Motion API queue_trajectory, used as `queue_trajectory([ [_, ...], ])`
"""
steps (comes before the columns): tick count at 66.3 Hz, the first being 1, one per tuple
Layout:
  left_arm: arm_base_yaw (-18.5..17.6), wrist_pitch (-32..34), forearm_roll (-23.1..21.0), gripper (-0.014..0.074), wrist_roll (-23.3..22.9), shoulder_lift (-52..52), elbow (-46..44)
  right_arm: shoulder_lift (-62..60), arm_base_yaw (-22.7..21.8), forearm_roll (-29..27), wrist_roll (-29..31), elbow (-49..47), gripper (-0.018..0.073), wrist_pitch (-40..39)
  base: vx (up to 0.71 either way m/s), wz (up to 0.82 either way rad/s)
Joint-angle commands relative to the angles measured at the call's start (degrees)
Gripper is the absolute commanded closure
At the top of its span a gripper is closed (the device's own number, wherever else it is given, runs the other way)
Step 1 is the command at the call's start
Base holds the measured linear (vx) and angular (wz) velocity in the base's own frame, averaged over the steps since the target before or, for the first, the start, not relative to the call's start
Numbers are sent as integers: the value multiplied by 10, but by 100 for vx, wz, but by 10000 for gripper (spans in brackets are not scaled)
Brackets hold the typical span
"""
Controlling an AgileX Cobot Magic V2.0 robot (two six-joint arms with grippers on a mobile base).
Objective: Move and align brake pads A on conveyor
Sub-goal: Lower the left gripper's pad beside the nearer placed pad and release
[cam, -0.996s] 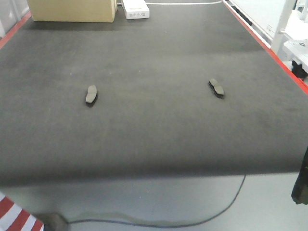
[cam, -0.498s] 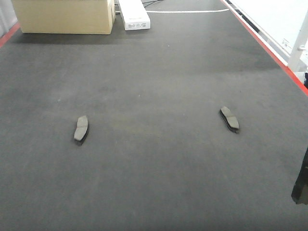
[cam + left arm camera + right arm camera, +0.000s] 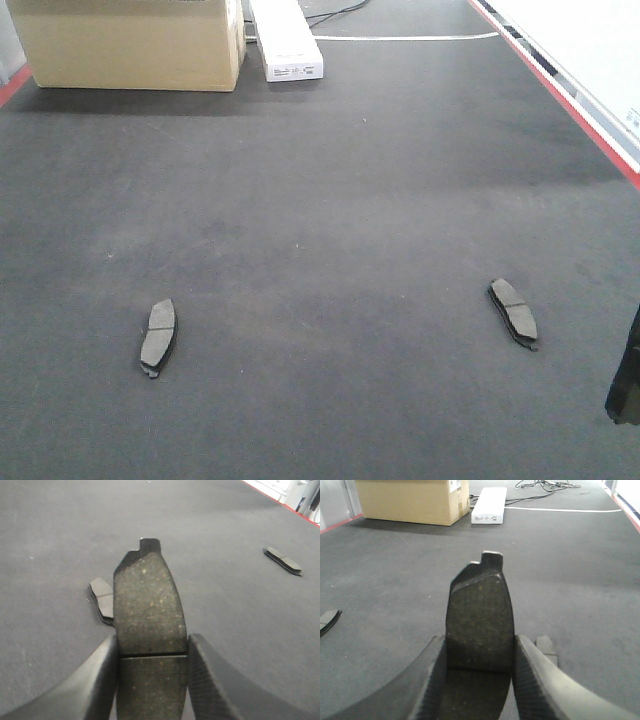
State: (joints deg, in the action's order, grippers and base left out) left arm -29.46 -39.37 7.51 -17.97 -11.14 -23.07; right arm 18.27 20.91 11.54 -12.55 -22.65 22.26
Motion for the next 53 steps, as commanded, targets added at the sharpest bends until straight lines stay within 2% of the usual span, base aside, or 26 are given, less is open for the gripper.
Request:
queue_trajectory([
  [1,-2,52,3,603,0,-4,-15,4,-3,8,5,-17,564,-56,14,5],
  [53,-2,52,3,603,0,-4,-15,4,-3,8,5,-17,564,-56,3,1],
])
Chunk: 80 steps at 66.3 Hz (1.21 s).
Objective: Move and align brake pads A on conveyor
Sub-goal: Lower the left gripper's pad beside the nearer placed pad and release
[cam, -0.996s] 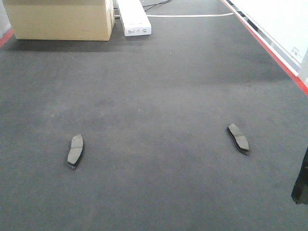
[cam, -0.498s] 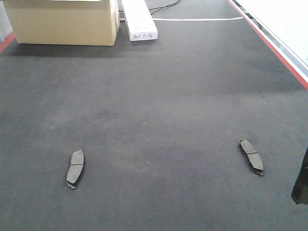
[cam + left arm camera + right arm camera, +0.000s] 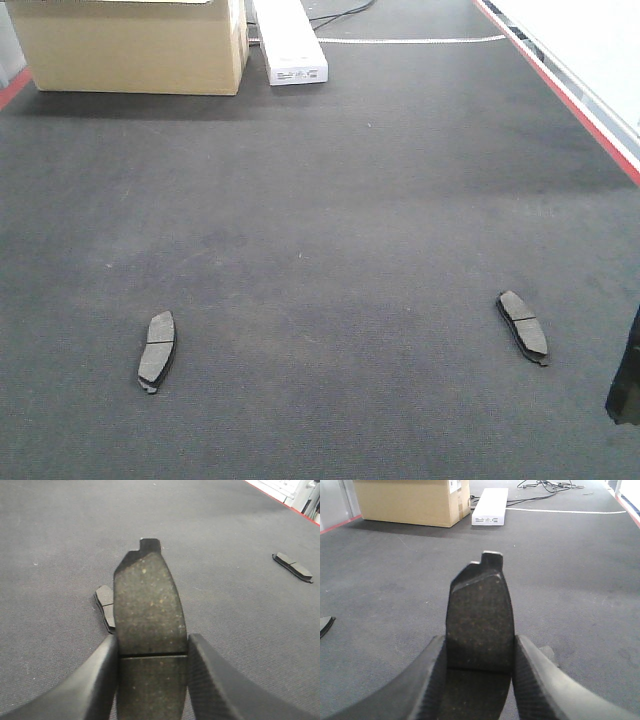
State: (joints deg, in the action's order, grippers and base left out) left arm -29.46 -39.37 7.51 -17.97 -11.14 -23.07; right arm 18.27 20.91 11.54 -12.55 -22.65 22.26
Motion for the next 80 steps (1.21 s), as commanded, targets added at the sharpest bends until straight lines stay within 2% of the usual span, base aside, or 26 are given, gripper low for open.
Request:
queue_trajectory([
  [1,-2,52,3,603,0,-4,-15,4,-3,8,5,-17,564,-56,0,0],
  [24,-2,61,3,603,0,-4,-15,4,-3,8,5,-17,564,-56,0,0],
  [35,-2,49,6,603,-10,-13,-11,4,-3,8,5,-17,564,-56,0,0],
  [40,-2,63,9,600,-34,-37,-21,4,-3,8,5,-17,564,-56,0,0],
  [46,-2,99,9,596,-71,-99,-50,4,-3,8,5,-17,564,-56,0,0],
  [62,-2,118,6,586,-72,-346,-161,4,-3,8,5,-17,564,-56,0,0],
  [80,-2,122,-44,568,-70,-620,-302,4,-3,8,5,-17,564,-56,0,0],
])
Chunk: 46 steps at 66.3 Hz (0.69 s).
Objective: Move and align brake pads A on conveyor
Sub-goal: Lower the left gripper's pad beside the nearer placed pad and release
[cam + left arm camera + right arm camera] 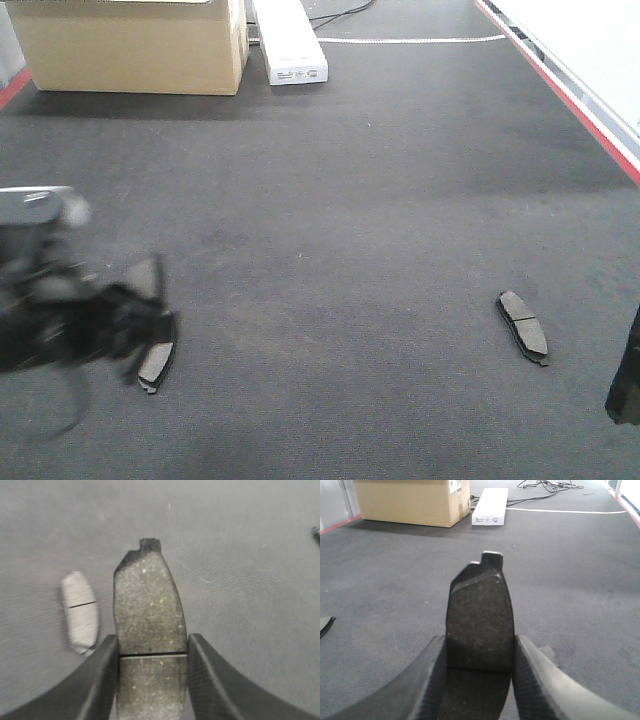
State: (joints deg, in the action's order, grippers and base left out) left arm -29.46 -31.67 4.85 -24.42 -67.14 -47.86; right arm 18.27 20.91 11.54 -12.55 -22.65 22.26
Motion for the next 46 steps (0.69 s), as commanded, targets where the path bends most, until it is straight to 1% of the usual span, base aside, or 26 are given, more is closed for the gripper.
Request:
queue_trajectory([
  [1,-2,44,-23,567,-5,-72,-60,4,-3,8,5,-17,564,-56,0,0],
  [10,-2,29,-54,554,-5,-177,-117,4,-3,8,5,-17,564,-56,0,0],
  [18,-2,20,-82,549,-4,-241,-153,4,-3,8,5,-17,564,-56,0,0],
  [26,-3,30,-112,540,-4,-285,-170,4,-3,8,5,-17,564,-56,0,0],
  [33,-3,54,-135,522,-5,-311,-171,4,-3,8,5,-17,564,-56,0,0],
  [40,-3,69,-151,484,-5,-335,-171,4,-3,8,5,-17,564,-56,0,0],
  [46,-3,80,-155,427,-5,-347,-171,4,-3,8,5,-17,564,-56,0,0],
])
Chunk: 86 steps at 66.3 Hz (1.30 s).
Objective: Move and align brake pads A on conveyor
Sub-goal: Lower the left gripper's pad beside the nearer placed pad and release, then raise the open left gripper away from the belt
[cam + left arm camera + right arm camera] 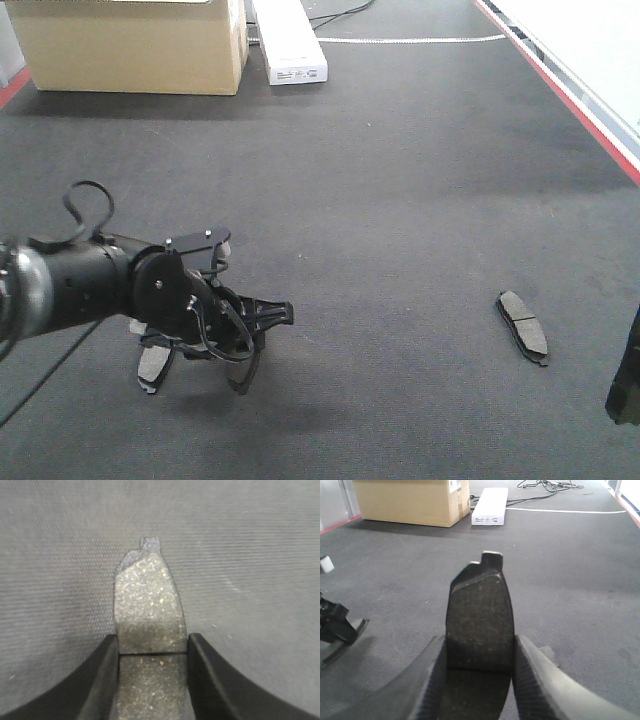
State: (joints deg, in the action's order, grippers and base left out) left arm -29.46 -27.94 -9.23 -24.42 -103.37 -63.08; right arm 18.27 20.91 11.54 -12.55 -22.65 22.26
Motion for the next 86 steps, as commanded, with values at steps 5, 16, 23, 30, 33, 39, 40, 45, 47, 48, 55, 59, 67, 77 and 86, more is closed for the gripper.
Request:
queue_trajectory([
  [5,-3,49,-14,359,-4,8,-22,4,-3,8,5,-17,564,-56,0,0],
  [16,-3,35,-14,192,20,-5,-39,4,-3,8,5,-17,564,-56,0,0],
  [23,-3,27,-13,108,31,-4,-42,4,-3,8,5,-17,564,-56,0,0],
  [30,-3,20,-12,85,31,6,-42,4,-3,8,5,-17,564,-56,0,0],
  [33,-3,17,-2,88,39,18,-42,4,-3,8,5,-17,564,-56,0,0],
  [39,-3,10,24,96,49,54,-42,4,-3,8,5,-17,564,-56,0,0],
  [40,-3,9,29,97,51,62,-42,4,-3,8,5,-17,564,-56,0,0],
  [45,-3,-3,51,105,56,106,-41,4,-3,8,5,-17,564,-56,0,0],
  [47,-3,-6,58,107,56,119,-40,4,-3,8,5,-17,564,-56,0,0],
  [48,-3,-8,63,108,56,128,-40,4,-3,8,5,-17,564,-56,0,0],
  [55,-3,-12,92,121,60,204,-20,4,-3,8,5,-17,564,-56,0,0],
  [59,-3,-8,111,132,60,259,2,4,-3,8,5,-17,564,-56,0,0],
  [67,-3,-5,137,154,60,367,56,4,-3,8,5,-17,564,-56,0,0],
  [77,-3,3,156,178,61,511,132,4,-3,8,5,-17,564,-56,0,0],
  [86,-3,20,157,192,73,642,197,4,-3,8,5,-17,564,-56,0,0],
])
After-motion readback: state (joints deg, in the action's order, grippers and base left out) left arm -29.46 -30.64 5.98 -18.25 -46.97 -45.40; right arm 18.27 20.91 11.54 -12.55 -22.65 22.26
